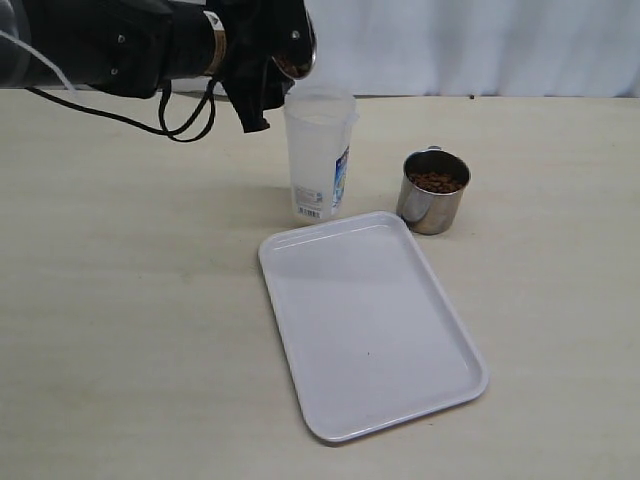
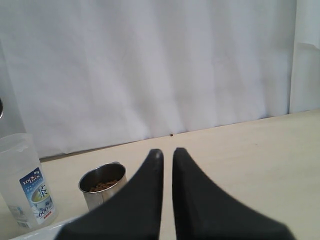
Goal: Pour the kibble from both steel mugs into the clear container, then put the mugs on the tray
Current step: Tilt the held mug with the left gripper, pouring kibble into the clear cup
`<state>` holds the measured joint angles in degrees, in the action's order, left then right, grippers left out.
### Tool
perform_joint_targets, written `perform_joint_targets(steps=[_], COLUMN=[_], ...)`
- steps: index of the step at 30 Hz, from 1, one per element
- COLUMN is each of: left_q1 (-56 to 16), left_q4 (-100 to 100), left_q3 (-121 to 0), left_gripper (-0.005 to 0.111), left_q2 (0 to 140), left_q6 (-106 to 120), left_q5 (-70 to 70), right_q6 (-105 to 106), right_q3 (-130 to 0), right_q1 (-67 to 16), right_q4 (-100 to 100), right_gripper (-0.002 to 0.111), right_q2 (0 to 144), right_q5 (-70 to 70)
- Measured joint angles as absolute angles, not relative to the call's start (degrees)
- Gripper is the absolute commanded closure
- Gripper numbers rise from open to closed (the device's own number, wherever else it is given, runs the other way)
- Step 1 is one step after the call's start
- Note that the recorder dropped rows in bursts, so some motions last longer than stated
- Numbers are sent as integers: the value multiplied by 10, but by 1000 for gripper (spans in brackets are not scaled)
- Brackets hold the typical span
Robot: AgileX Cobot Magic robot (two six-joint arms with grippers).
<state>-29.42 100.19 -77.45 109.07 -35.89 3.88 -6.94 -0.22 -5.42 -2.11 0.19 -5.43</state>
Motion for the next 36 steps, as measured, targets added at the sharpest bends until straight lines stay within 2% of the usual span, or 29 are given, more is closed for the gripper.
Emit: perform_joint_targets(steps=[6,36], left_q1=[-315,-334], left_q4=[1002,1002], left_q3=[-774,-780], left_gripper=[107,107], left_q2=[1091,1102], left_q6=[-342,-258], left_q5=[74,130], right_q6=[-69,-69], right_q3=[-2,-2], right_q1=[-54,-54], right_q4=[-21,-21], right_gripper=[103,103], right_q2=[2,2], right_q5=[-54,-54])
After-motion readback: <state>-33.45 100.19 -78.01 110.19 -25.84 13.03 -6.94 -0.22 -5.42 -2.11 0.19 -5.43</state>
